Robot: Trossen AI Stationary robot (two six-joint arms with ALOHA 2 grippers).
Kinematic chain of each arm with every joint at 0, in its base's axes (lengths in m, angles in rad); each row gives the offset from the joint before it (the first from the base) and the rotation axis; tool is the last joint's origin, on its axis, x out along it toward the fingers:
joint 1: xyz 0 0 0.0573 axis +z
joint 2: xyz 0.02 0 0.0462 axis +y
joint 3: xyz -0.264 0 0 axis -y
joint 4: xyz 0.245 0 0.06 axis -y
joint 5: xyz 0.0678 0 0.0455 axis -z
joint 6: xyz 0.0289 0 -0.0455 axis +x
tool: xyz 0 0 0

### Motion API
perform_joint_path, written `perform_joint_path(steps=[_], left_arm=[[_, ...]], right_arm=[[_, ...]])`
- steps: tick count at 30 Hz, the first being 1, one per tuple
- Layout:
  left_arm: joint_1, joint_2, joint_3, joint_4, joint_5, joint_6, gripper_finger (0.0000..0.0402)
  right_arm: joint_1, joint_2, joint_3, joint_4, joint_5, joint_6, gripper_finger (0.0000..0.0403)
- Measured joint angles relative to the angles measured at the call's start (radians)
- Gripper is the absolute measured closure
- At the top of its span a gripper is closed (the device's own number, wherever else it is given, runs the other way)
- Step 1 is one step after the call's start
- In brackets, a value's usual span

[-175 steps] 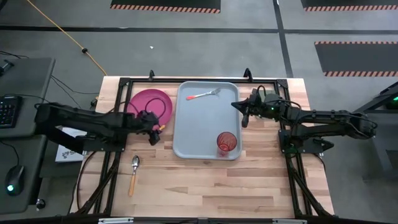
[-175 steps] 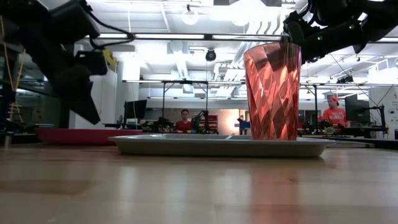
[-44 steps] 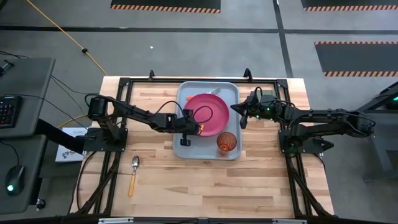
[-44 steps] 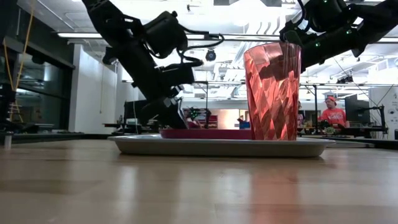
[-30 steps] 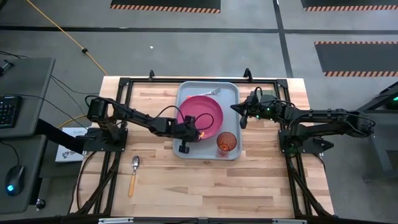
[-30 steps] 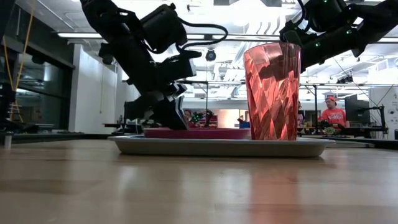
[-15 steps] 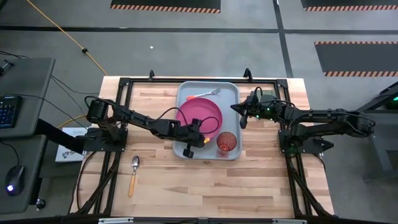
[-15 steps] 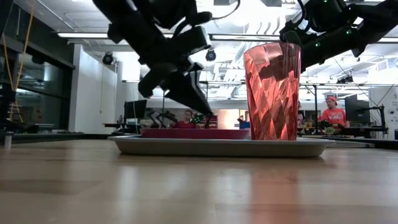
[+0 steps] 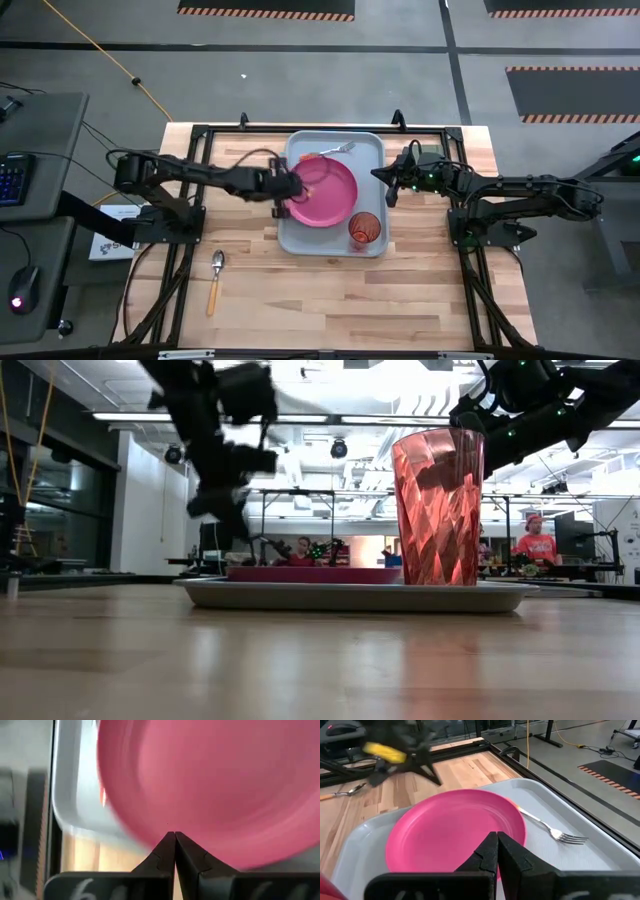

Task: Pick and place plate/cup/fork/spoon on tray
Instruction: Put the pink plate on the gray serving tray to the bottom of the orange glass, then put the yellow spoon on the gray serving tray to the left of the orange fork

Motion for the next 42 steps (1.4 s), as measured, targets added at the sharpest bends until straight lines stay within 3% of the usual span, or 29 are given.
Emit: perform_joint_path(steps=[7, 17, 28, 35, 42], left_arm=[[0.18, -0.027, -0.122, 0.004, 0.076, -0.078, 0.0401], [0.206, -0.009, -0.122, 0.092, 0.262, -0.056, 0.0401], [0.205, -0.009, -0.122, 0.138, 0.307, -0.062, 0.0401], [0.205, -0.098, -0.092, 0.0, 0.211, -0.046, 0.0401], [0.148, -0.322, -0.09, -0.08, 0.474, -0.231, 0.0401]], right_arm=[[0.0, 0.0, 0.0, -0.005, -0.002, -0.001, 0.0402], [0.0, 0.0, 0.0, -0.011, -0.002, -0.008, 0.0402], [0.0, 0.0, 0.0, -0.011, -0.002, -0.008, 0.0402], [-0.001, 0.0, 0.0, -0.011, 0.008, -0.038, 0.0402], [-0.001, 0.0, 0.0, -0.011, 0.032, -0.036, 0.0402]])
